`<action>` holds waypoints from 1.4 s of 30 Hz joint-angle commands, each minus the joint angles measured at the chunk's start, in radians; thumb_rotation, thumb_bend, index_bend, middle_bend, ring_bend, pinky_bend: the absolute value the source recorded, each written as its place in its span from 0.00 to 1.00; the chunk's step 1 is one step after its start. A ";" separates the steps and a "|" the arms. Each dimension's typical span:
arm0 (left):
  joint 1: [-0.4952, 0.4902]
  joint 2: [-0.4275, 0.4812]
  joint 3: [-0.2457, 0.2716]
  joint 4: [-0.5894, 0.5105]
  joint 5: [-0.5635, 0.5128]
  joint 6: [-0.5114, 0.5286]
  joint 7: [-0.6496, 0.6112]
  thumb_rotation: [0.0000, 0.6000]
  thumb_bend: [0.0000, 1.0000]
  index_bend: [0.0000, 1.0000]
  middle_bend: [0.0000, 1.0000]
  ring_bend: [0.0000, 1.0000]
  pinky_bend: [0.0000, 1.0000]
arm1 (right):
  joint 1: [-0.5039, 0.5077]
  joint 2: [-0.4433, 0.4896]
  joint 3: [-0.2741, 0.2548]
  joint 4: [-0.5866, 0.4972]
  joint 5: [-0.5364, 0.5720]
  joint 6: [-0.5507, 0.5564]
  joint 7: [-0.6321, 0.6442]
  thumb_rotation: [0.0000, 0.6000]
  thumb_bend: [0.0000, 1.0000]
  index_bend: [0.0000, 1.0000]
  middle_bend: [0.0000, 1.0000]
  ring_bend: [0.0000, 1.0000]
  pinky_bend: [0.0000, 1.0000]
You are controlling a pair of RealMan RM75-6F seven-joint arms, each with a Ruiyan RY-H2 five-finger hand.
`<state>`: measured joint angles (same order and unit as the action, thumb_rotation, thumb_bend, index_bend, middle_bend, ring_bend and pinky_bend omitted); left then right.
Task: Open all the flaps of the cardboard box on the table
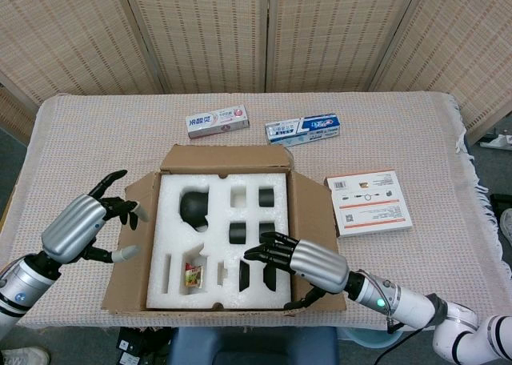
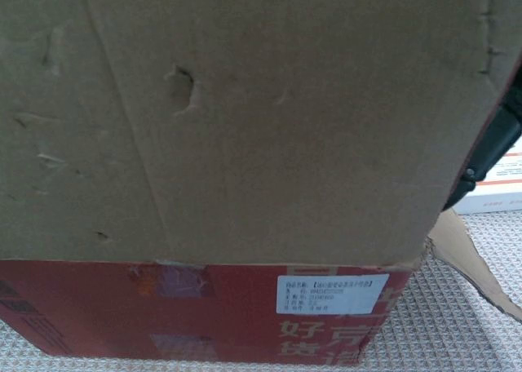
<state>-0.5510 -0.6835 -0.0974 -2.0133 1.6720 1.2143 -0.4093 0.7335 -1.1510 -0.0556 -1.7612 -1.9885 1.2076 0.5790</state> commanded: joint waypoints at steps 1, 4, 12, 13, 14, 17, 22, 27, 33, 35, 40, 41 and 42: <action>-0.005 -0.020 -0.021 0.028 -0.068 -0.027 0.040 0.17 0.21 0.45 0.58 0.55 0.00 | -0.001 0.004 -0.009 -0.006 -0.005 0.009 -0.004 1.00 0.11 0.00 0.14 0.14 0.01; -0.009 -0.028 -0.029 0.042 -0.106 -0.049 0.043 0.18 0.21 0.45 0.57 0.54 0.00 | -0.003 0.010 -0.021 -0.011 -0.013 0.021 -0.005 1.00 0.11 0.00 0.14 0.14 0.01; -0.010 -0.050 -0.039 0.067 -0.142 -0.073 0.078 0.17 0.21 0.45 0.56 0.54 0.00 | -0.024 0.030 -0.041 -0.017 -0.009 0.058 -0.025 1.00 0.11 0.00 0.14 0.14 0.01; -0.009 -0.051 -0.039 0.067 -0.142 -0.074 0.086 0.17 0.21 0.44 0.56 0.53 0.00 | -0.028 0.031 -0.042 -0.018 -0.006 0.065 -0.029 1.00 0.11 0.00 0.14 0.14 0.01; -0.009 -0.052 -0.040 0.066 -0.143 -0.075 0.092 0.17 0.21 0.44 0.56 0.53 0.00 | -0.031 0.032 -0.043 -0.018 -0.005 0.068 -0.032 1.00 0.11 0.00 0.14 0.14 0.01; -0.009 -0.057 -0.043 0.063 -0.147 -0.079 0.106 0.17 0.21 0.44 0.56 0.53 0.00 | -0.035 0.037 -0.047 -0.018 -0.003 0.073 -0.040 1.00 0.11 0.00 0.14 0.14 0.01; -0.007 -0.065 -0.043 0.067 -0.155 -0.088 0.139 0.17 0.21 0.43 0.55 0.53 0.00 | -0.064 0.065 -0.031 -0.012 0.037 0.116 -0.067 1.00 0.11 0.00 0.14 0.14 0.01; -0.006 -0.091 -0.046 0.089 -0.183 -0.098 0.188 0.17 0.21 0.42 0.54 0.52 0.00 | -0.112 0.114 -0.020 -0.001 0.096 0.157 -0.110 1.00 0.11 0.00 0.14 0.14 0.01; -0.003 -0.123 -0.048 0.120 -0.217 -0.107 0.216 0.18 0.21 0.41 0.52 0.50 0.00 | -0.183 0.154 -0.016 0.031 0.175 0.190 -0.175 1.00 0.11 0.00 0.14 0.14 0.01; 0.002 -0.130 -0.045 0.127 -0.226 -0.108 0.227 0.18 0.21 0.40 0.51 0.49 0.00 | -0.206 0.162 -0.020 0.041 0.198 0.193 -0.192 1.00 0.11 0.00 0.14 0.14 0.01; 0.024 -0.160 -0.041 0.160 -0.276 -0.099 0.250 0.28 0.21 0.33 0.46 0.46 0.00 | -0.280 0.172 -0.019 0.079 0.295 0.205 -0.264 1.00 0.11 0.00 0.11 0.11 0.01; 0.031 -0.168 -0.041 0.172 -0.289 -0.093 0.254 0.32 0.21 0.31 0.44 0.44 0.00 | -0.295 0.172 -0.017 0.087 0.314 0.211 -0.280 1.00 0.11 0.00 0.10 0.11 0.01; 0.039 -0.178 -0.041 0.188 -0.306 -0.084 0.264 0.35 0.21 0.30 0.43 0.42 0.00 | -0.315 0.171 -0.014 0.096 0.339 0.219 -0.301 1.00 0.11 0.00 0.09 0.10 0.01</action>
<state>-0.5243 -0.8469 -0.1390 -1.8446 1.3862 1.1193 -0.1559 0.4571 -0.9832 -0.0737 -1.6883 -1.6946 1.4115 0.3182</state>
